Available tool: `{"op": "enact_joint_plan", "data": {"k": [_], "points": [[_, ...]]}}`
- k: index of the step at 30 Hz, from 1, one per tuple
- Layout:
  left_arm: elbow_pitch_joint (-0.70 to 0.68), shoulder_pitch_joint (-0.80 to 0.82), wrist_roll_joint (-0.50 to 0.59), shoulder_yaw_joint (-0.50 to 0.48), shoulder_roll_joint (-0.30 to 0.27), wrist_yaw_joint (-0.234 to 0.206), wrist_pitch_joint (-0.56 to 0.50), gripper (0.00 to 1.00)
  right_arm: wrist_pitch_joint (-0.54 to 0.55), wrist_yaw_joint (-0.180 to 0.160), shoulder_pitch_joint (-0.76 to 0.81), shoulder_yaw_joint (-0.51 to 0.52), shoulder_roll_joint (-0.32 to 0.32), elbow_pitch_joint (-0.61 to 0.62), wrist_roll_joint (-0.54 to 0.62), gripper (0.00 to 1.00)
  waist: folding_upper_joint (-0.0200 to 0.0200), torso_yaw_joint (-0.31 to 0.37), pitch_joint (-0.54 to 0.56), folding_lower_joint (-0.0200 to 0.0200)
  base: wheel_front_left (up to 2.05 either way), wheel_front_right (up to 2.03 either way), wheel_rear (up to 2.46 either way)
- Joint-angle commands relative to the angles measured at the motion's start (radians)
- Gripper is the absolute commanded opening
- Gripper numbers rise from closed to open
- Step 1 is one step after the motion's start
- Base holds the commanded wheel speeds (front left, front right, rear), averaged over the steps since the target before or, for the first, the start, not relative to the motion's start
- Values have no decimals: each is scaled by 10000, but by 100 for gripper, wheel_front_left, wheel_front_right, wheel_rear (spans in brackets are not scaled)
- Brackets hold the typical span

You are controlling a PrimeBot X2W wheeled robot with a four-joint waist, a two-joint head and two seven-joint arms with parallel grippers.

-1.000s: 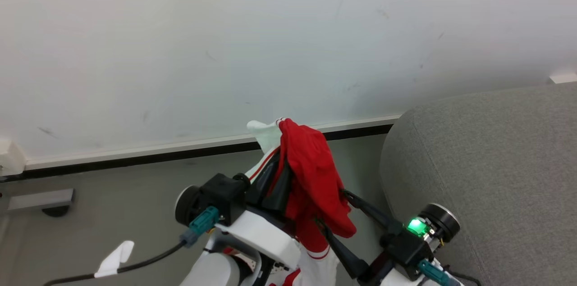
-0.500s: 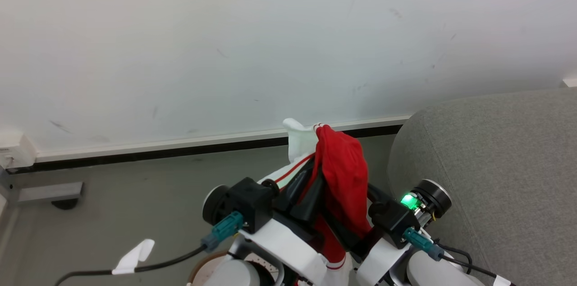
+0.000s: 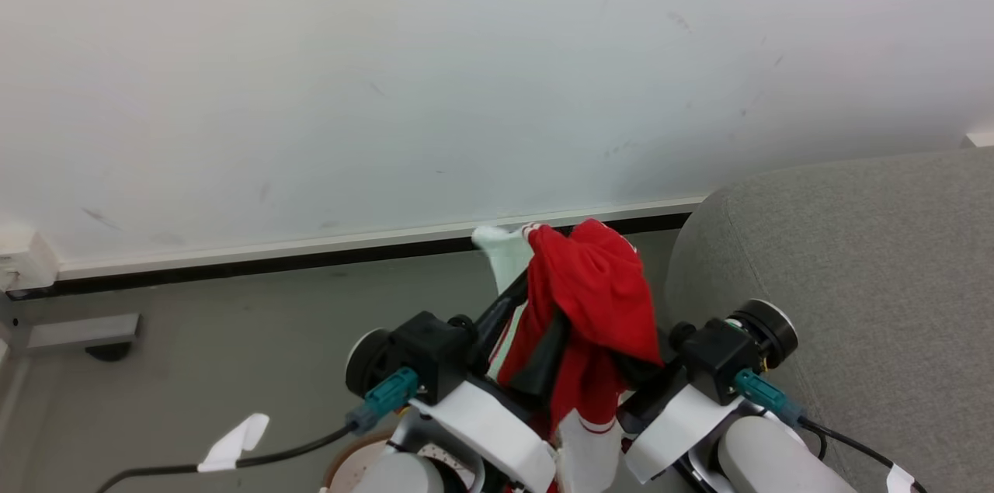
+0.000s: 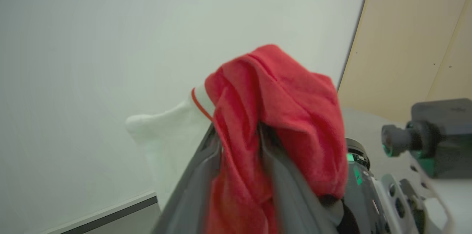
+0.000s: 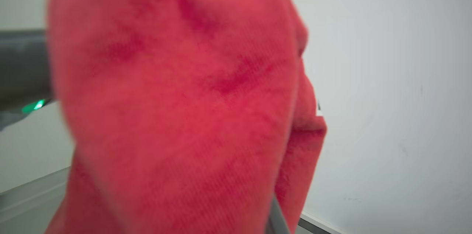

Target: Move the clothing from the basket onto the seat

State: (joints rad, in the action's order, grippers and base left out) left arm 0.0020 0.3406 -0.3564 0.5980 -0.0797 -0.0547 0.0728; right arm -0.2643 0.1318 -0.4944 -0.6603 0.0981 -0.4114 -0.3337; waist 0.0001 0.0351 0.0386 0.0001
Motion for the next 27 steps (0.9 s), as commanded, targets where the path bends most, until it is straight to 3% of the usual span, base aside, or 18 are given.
{"op": "enact_joint_plan", "data": {"k": [1,17,27], "points": [[118,-118,-52,14,-82,-34,72,99,-2,-23,164,95,137,150,-121,0,-1,2,-8,-1,0,0,0],[926,-627,226,448,-418,0,404,100,-2,-21,649,1040,847,622,-224,0,-1,270,-11,-1,0,0,0],[1270,-646,208,565,-445,-87,540,100,-2,-21,674,1456,1104,913,-153,0,-1,994,-129,-1,0,0,0]]}}
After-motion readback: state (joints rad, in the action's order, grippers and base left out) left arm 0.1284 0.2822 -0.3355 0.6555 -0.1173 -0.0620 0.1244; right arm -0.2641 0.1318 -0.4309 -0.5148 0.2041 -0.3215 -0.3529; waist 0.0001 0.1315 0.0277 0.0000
